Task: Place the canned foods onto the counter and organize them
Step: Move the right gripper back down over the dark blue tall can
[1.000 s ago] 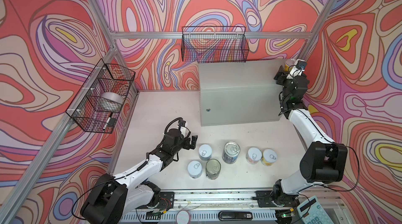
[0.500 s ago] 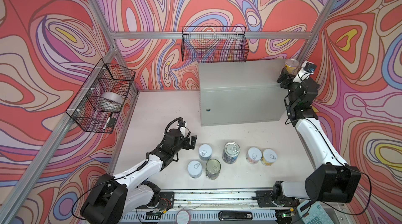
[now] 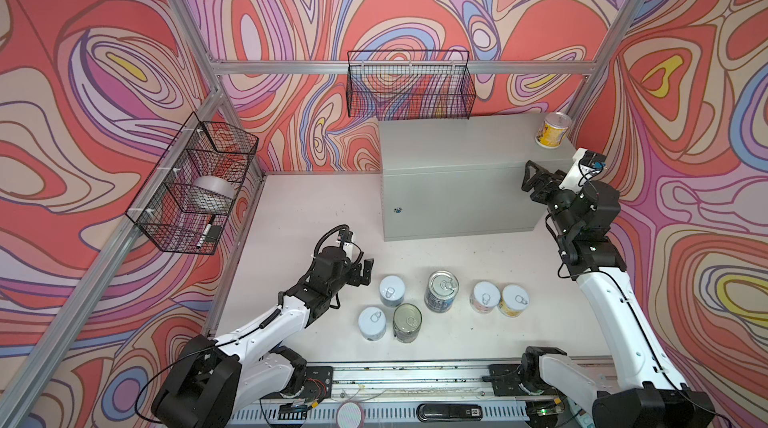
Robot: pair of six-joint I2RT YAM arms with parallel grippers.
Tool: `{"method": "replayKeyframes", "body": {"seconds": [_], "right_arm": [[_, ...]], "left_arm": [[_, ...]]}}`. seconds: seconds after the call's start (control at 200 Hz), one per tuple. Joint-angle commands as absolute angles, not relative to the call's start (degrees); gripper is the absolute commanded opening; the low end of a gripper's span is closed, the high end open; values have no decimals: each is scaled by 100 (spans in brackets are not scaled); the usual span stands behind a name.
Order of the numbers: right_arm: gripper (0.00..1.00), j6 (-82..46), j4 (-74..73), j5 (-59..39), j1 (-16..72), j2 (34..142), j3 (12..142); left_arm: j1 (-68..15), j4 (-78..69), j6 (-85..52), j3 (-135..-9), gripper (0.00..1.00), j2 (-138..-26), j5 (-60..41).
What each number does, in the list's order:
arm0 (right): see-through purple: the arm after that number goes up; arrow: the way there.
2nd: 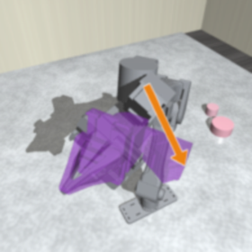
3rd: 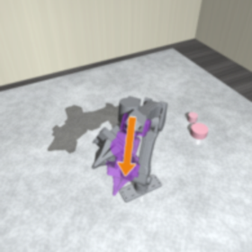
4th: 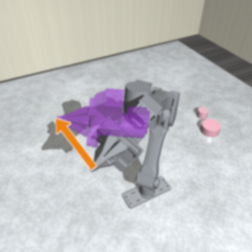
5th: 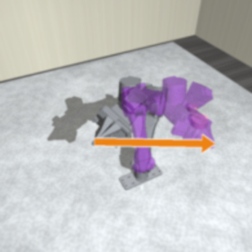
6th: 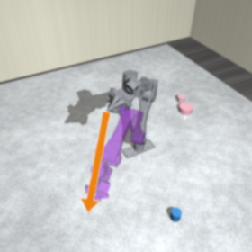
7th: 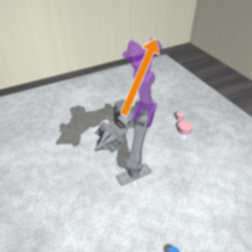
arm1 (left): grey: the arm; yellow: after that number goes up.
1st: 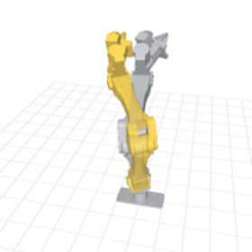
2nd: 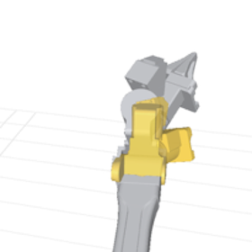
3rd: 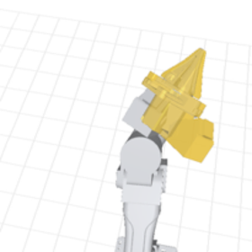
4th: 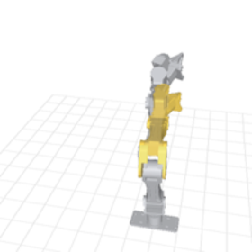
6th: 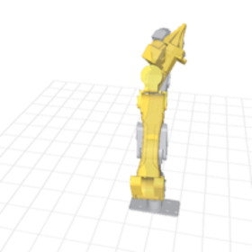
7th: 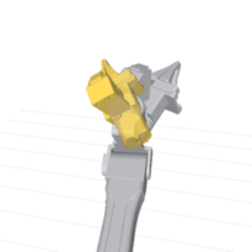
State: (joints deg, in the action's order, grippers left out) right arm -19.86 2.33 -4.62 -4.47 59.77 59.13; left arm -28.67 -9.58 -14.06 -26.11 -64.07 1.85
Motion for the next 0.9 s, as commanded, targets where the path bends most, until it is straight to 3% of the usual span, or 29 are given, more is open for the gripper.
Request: {"method": "replayKeyframes", "body": {"seconds": [0.0,0.366,0.671,0.896], "right_arm": [[89,-2657,930,-1046,-419,5737,5546],[88,-2459,2188,-1637,-411,5189,5108],[86,-2633,2004,-2252,-354,5215,4493],[87,-2820,1905,-2023,600,5303,4453]], "left_arm": [[-2840,-529,-1371,-2898,100,-6486,316],[-2871,975,-1960,-3703,97,-6381,-149],[-3519,1463,-2322,-3826,100,-5803,246],[-4148,1961,-2468,-4140,100,-5849,685]]}}
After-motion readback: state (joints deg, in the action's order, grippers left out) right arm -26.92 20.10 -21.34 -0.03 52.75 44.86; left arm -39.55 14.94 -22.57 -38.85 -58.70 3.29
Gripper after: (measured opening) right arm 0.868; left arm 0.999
